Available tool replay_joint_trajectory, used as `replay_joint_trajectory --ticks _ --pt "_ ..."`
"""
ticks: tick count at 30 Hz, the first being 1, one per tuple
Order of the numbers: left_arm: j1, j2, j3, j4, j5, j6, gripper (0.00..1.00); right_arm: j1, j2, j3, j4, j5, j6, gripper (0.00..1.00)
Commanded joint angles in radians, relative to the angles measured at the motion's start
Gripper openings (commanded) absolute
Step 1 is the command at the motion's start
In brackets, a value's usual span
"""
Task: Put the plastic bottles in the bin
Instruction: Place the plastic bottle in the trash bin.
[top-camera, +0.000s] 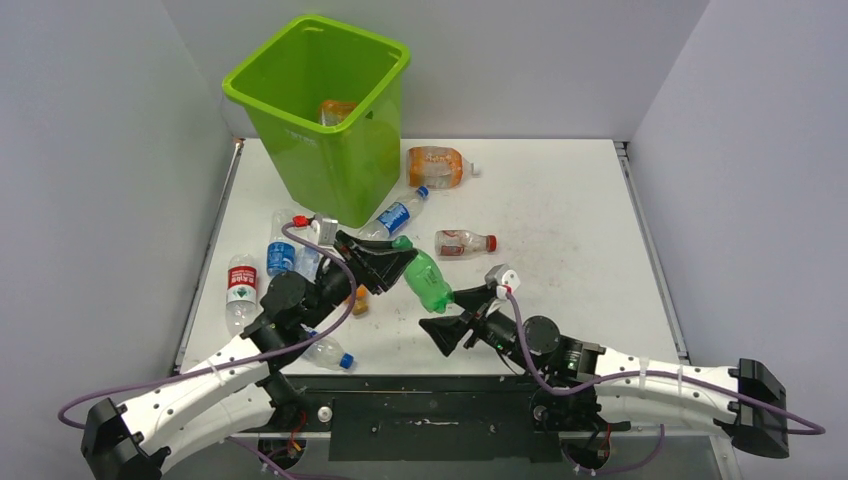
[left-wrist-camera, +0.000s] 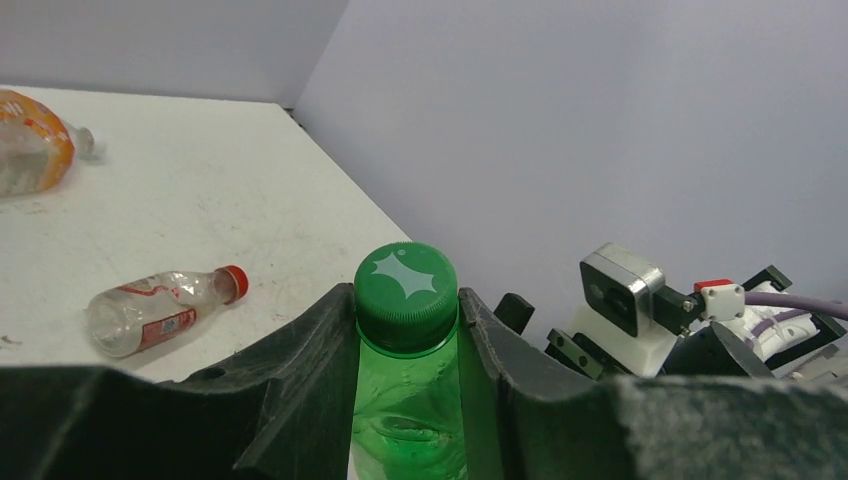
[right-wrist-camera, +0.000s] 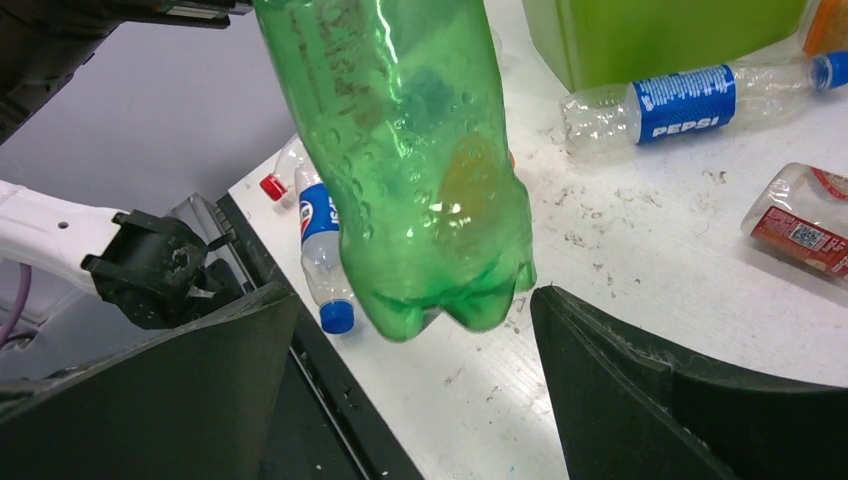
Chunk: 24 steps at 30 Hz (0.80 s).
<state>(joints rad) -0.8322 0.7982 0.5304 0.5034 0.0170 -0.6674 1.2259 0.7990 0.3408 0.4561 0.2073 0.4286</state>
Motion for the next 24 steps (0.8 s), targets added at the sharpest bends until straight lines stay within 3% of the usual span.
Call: replay_joint_trajectory --ticks 1,6,11,18,21,24 --pt "-0.002 -0.061 0.104 -0.065 -0.069 0.123 0.0 0.007 -0.088 0.119 -0.175 -0.04 -0.046 0.9" --pt "-0.001 -0.081 0.233 -0.221 -0.151 0.302 0.0 0.007 -0.1 0.25 -0.423 -0.108 -0.101 0.9" --pt "0.001 -0.07 0.365 -0.284 -0.221 0.445 0.0 0.007 -0.104 0.316 -0.53 -0.142 -0.117 0.9" --pt "0.019 0.016 0.578 -0.302 -0.368 0.73 0.0 0.007 -0.181 0.271 -0.54 0.049 -0.067 0.9" --pt "0.094 0.11 0.697 -0.256 -0.456 0.831 0.0 0.007 -0.222 0.236 -0.537 0.148 -0.031 0.9" --pt "0.279 0.225 0.846 -0.265 -0.428 0.725 0.0 0.007 -0.255 0.216 -0.539 0.231 0.008 0.9"
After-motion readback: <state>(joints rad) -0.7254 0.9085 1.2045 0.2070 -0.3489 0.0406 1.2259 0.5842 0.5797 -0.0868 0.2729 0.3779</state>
